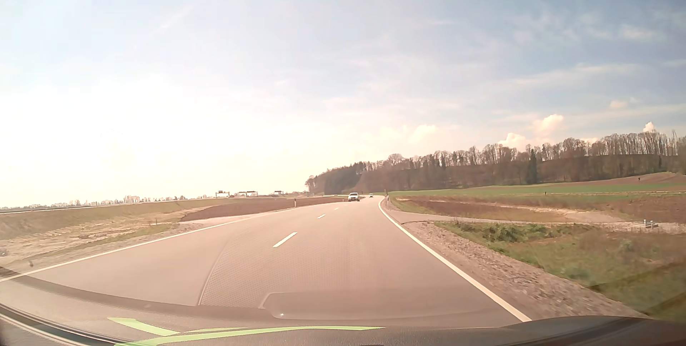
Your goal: Follow the waypoints while adhering to traffic rules and regulations
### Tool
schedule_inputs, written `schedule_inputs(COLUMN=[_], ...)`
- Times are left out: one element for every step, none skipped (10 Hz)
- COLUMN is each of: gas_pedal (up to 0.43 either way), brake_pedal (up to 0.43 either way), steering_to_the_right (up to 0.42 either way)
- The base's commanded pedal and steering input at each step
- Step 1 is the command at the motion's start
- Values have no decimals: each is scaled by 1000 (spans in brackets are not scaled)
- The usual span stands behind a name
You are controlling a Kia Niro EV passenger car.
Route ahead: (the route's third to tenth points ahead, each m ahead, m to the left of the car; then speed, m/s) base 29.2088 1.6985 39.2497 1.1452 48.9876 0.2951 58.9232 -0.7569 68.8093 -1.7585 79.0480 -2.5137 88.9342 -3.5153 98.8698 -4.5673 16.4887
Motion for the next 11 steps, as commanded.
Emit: schedule_inputs(gas_pedal=[118,118,118,118,118,118,118,118,118,118,118], brake_pedal=[0,0,0,0,0,0,0,0,0,0,0], steering_to_the_right=[5,5,6,8,10,10,10,10,10,10,10])
